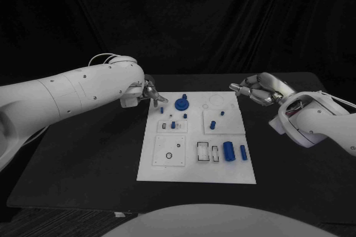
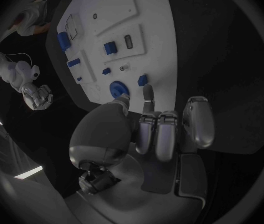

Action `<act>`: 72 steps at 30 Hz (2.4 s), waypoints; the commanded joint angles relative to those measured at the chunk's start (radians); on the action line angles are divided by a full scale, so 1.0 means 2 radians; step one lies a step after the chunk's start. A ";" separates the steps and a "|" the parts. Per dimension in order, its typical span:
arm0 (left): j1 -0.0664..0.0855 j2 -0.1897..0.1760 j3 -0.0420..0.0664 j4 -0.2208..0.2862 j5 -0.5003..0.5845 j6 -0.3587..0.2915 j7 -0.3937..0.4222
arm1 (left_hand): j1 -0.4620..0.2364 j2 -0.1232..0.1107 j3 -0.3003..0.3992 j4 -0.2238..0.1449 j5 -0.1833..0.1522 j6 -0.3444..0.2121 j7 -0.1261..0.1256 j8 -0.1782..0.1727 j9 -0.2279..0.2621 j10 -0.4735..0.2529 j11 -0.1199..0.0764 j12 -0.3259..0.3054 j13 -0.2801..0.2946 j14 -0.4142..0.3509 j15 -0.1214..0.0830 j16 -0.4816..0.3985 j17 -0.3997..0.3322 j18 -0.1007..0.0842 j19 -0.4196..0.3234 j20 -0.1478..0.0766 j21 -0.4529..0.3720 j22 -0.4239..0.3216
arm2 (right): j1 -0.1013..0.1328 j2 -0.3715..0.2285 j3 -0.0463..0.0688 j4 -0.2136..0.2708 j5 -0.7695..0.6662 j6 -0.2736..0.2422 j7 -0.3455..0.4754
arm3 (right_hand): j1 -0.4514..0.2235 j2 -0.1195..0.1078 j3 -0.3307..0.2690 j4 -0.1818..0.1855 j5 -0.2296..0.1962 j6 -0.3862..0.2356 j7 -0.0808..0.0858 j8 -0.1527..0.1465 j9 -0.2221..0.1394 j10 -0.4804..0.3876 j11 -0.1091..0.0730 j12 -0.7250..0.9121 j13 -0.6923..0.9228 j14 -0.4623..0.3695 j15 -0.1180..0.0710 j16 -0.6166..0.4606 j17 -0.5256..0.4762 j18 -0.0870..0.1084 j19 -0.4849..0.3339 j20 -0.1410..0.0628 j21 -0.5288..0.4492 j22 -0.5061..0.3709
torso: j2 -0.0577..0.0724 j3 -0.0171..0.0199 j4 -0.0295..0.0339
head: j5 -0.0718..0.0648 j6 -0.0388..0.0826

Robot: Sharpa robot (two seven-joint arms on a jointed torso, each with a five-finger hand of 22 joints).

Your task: Assemble the parts on the task board

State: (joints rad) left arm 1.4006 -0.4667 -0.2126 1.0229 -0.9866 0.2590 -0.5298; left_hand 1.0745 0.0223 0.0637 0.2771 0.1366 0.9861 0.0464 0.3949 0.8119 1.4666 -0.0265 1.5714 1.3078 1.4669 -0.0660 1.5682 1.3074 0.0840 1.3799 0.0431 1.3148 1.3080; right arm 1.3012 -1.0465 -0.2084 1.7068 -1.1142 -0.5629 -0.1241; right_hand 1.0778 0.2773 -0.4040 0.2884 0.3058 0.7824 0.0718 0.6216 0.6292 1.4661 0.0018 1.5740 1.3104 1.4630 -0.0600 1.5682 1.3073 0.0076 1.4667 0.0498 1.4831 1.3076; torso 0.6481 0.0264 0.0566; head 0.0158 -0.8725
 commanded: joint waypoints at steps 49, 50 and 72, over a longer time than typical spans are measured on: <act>-0.019 0.022 0.000 -0.038 0.000 0.039 0.022 | 0.021 0.006 -0.003 -0.008 0.012 -0.004 0.003 -0.013 -0.005 0.052 0.008 0.000 0.131 0.052 0.005 0.001 0.132 0.000 -0.017 0.007 -0.023 0.029 | -0.006 -0.001 0.000 0.003 -0.001 0.001 -0.003 | 0.005 0.001 -0.001 0.001 0.003 0.000 -0.003 0.002 -0.001 0.052 -0.004 -0.002 0.130 0.053 -0.004 0.000 0.130 0.009 0.024 -0.002 -0.001 0.114 | 0.000 -0.0002 0.0002 | -0.004 0.000; -0.019 0.023 0.000 -0.039 0.000 0.039 0.023 | 0.023 0.007 -0.002 -0.009 0.017 -0.004 0.004 -0.014 -0.006 0.052 0.008 0.000 0.131 0.052 0.006 0.001 0.132 0.000 -0.018 0.007 -0.023 0.029 | -0.006 -0.001 0.000 0.003 -0.001 0.001 -0.003 | 0.005 0.001 -0.001 0.001 0.003 0.000 -0.003 0.002 -0.001 0.052 -0.004 -0.002 0.130 0.053 -0.004 0.000 0.130 0.009 0.024 -0.002 -0.001 0.114 | 0.000 -0.0002 0.0001 | -0.004 0.000; -0.020 0.027 0.001 -0.043 0.000 0.037 0.033 | 0.043 0.010 0.010 -0.023 0.081 -0.004 0.002 -0.022 -0.008 0.052 0.007 0.000 0.131 0.052 0.006 0.001 0.132 0.000 -0.019 0.008 -0.028 0.033 | -0.006 -0.001 0.000 0.002 -0.001 0.002 -0.003 | 0.006 0.001 0.000 0.001 0.003 0.000 -0.004 0.002 -0.001 0.052 -0.004 -0.002 0.130 0.053 -0.004 0.000 0.129 0.010 0.024 -0.002 -0.002 0.113 | 0.000 0.0001 0.0001 | -0.004 0.000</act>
State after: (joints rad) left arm 1.3621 -0.4162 -0.2126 0.9375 -0.9881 0.3277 -0.4882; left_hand 1.1508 0.0434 0.0821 0.2366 0.2920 0.9825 0.0501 0.3549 0.7966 1.4663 -0.0195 1.5714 1.3079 1.4670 -0.0585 1.5682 1.3073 0.0840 1.3476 0.0606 1.2617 1.3075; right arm 1.2915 -1.0478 -0.2084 1.7105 -1.1141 -0.5616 -0.1237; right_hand 1.0783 0.2778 -0.4040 0.2884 0.3091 0.7824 0.0718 0.6216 0.6285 1.4661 0.0018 1.5742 1.3105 1.4630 -0.0601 1.5682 1.3076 0.0076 1.4667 0.0499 1.4831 1.3079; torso 0.6484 0.0264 0.0569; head 0.0070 -0.8725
